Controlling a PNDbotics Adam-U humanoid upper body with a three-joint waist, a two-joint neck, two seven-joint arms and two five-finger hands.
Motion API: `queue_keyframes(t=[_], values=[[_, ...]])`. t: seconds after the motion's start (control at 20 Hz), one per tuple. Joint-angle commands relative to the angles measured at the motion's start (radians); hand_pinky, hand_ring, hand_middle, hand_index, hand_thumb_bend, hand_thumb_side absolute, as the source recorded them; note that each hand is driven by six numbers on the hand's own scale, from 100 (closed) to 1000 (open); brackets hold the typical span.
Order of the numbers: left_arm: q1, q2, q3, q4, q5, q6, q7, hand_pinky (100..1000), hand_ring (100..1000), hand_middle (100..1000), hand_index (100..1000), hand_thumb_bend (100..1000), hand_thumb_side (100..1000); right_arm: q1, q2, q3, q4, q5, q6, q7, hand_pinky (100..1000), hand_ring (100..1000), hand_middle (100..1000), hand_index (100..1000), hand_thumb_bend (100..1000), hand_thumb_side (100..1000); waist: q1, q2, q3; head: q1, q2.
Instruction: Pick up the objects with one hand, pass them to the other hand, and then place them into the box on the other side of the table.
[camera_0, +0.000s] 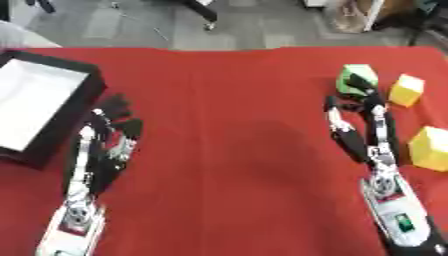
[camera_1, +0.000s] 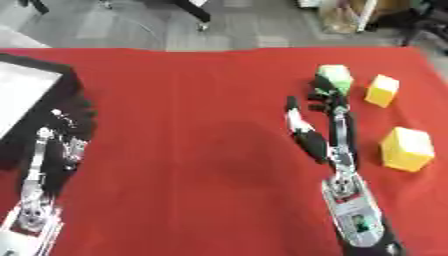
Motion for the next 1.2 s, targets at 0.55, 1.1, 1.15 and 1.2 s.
queue_keyframes(t=[0.55, 1.1, 1.15, 1.2], values=[[0.009, 0.03, -0.004, 0.0, -0.019, 0.006, -0.022, 715, 763, 735, 859, 602, 700, 0.097, -0.588, -0.038, -0.025, -0.083, 0.091, 0.286, 797, 866, 898, 981, 525, 512, -0.024, -0.035, -0.007, -0.044, -0.002], [0.018, 0.043, -0.003, 0.003, -0.028, 0.009, -0.032, 715, 763, 735, 859, 600, 702, 0.074, -0.743, -0.023, 0.08, -0.079, 0.059, 0.579, 847, 901, 906, 993, 595, 471, -0.032, -0.043, -0.018, -0.036, -0.002], [0.018, 0.043, -0.003, 0.003, -0.028, 0.01, -0.033, 715, 763, 735, 859, 600, 702, 0.074, -0.743, -0.024, 0.081, -0.079, 0.058, 0.582, 847, 901, 906, 993, 595, 471, -0.032, -0.043, -0.018, -0.036, -0.002], [0.018, 0.043, -0.003, 0.003, -0.028, 0.01, -0.033, 715, 764, 736, 859, 599, 703, 0.074, -0.744, -0.024, 0.083, -0.079, 0.058, 0.585, 868, 918, 912, 999, 605, 456, -0.032, -0.042, -0.018, -0.036, -0.002]])
